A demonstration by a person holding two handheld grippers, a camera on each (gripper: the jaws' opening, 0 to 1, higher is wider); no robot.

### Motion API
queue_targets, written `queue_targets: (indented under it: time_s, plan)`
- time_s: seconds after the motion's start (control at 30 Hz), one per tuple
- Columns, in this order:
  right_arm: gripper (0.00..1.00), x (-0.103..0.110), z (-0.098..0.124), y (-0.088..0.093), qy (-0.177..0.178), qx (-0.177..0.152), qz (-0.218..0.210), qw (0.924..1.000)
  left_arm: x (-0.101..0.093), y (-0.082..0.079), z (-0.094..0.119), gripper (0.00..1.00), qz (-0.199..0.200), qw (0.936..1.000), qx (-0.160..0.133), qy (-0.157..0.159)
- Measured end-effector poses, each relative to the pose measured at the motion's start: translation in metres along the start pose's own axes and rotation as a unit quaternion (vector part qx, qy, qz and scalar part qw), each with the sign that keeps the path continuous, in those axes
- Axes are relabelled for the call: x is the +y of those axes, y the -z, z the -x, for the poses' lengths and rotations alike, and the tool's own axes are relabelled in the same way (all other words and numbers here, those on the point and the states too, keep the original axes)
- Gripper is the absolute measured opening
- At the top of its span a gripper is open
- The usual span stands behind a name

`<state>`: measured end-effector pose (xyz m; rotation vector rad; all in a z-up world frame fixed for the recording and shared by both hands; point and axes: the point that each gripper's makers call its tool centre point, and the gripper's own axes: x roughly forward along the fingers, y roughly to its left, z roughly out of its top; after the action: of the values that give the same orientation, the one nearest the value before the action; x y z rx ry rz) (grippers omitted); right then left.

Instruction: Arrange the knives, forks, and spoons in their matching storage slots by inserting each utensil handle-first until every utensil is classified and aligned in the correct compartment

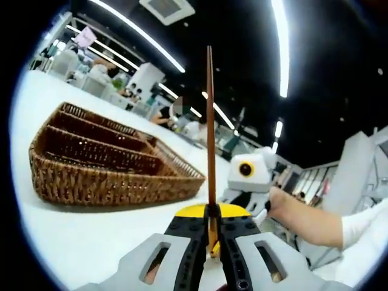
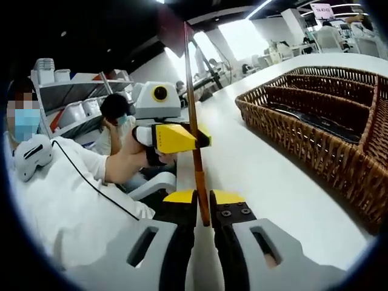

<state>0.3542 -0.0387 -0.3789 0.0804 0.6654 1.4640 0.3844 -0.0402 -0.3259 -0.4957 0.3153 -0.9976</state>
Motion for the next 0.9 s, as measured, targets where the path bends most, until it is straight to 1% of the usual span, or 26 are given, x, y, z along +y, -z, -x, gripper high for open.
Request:
queue_targets:
  time_s: [0.07,0.17,0.43,0.57,0.6,0.67,0.77,0.9]
  plan:
    - [0.08,0.0006,-0.0003,0.0004,-0.001,0.001,0.000,1.0000,-0.0001,0.0002,-0.0003,0.03,0.000,1.0000,0.000,0.001]
    - [0.08,0.0044,-0.0003,0.0020,-0.012,0.004,-0.002,0.9999,-0.0020,0.0009,-0.0011,0.03,0.000,1.0000,0.003,0.004]
    - [0.07,0.0036,0.0005,0.0018,-0.011,0.000,-0.012,0.9999,-0.0019,0.0006,-0.0021,0.03,0.001,1.0000,0.004,0.004]
    - [0.06,0.0058,-0.0004,0.0018,-0.013,-0.001,-0.004,0.9999,-0.0019,0.0005,-0.0024,0.04,-0.001,1.0000,0.004,0.004]
    - [0.06,0.0056,-0.0007,0.0019,-0.011,-0.001,-0.009,0.9999,-0.0018,0.0005,-0.0024,0.04,-0.001,1.0000,0.004,0.003]
    - [0.06,0.0080,-0.0012,0.0018,-0.017,-0.002,-0.023,0.9996,-0.0003,0.0004,-0.0024,0.05,-0.009,0.9999,0.005,-0.002]
    - [0.06,0.0073,-0.0017,0.0009,-0.011,-0.005,-0.014,0.9998,-0.0007,-0.0007,-0.0024,0.05,-0.013,0.9999,0.002,-0.003]
    - [0.06,0.0070,-0.0022,-0.0002,-0.013,-0.009,-0.028,0.9995,0.0016,-0.0023,-0.0027,0.06,-0.021,0.9997,0.000,-0.007]
